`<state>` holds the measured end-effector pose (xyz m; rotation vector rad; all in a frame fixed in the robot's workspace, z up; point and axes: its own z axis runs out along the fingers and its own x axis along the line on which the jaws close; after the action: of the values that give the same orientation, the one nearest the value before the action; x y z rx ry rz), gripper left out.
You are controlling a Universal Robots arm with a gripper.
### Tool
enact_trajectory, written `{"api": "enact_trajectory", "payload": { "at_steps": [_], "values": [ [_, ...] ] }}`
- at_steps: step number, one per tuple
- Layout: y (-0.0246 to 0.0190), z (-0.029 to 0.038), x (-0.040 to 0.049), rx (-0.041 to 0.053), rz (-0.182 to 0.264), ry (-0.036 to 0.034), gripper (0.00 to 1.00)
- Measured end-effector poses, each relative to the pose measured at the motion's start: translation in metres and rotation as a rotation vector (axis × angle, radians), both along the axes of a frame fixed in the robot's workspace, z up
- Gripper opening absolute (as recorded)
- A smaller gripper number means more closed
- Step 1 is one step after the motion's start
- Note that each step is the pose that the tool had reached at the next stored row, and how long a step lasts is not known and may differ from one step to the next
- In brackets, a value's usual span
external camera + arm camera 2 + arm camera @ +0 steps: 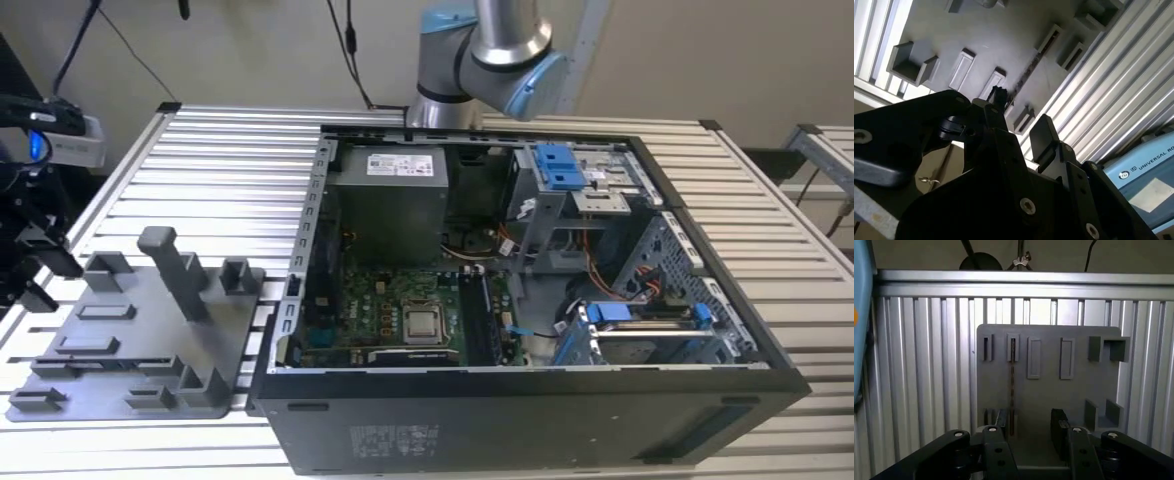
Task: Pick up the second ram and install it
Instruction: 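Pick up the second ram and move it above second insertion slot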
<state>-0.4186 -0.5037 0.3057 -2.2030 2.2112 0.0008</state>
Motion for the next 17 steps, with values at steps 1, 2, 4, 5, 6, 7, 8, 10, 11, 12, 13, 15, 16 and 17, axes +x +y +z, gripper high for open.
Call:
{"api": "enact_trajectory", "payload": {
  "at_steps": [1,2,4,5,6,7,8,10,11,12,13,15,16,17],
  "values": [
    [0.0000,-0.0018,0.0000,-0.0001,0.000,0.0000,0.48],
    [0.0000,-0.0036,0.0000,-0.0001,0.001,0.0000,0.48],
    [0.0000,-0.0071,0.0000,0.0001,0.001,0.0000,0.48],
    [0.0000,-0.0090,0.0000,-0.0001,0.001,0.0001,0.48],
    [0.0000,-0.0109,0.0000,0.0000,0.002,0.0000,0.48],
    [0.0000,-0.0127,0.0000,-0.0001,0.002,0.0001,0.48],
    [0.0000,-0.0145,0.0000,0.0000,0.002,0.0000,0.48],
    [0.0000,-0.0181,0.0000,-0.0001,0.003,0.0001,0.48],
    [0.0000,-0.0200,0.0000,-0.0001,0.004,-0.0001,0.48],
    [0.0000,-0.0215,0.0000,-0.0005,0.005,0.0000,0.48],
    [0.0000,-0.0231,0.0000,-0.0008,0.005,-0.0001,0.48],
    [0.0000,-0.0257,-0.0001,-0.0011,0.006,-0.0001,0.48],
    [0.0000,-0.0267,-0.0002,-0.0014,0.006,0.0000,0.48],
    [0.0000,-0.0277,-0.0002,-0.0019,0.006,0.0000,0.48]
  ]
}}
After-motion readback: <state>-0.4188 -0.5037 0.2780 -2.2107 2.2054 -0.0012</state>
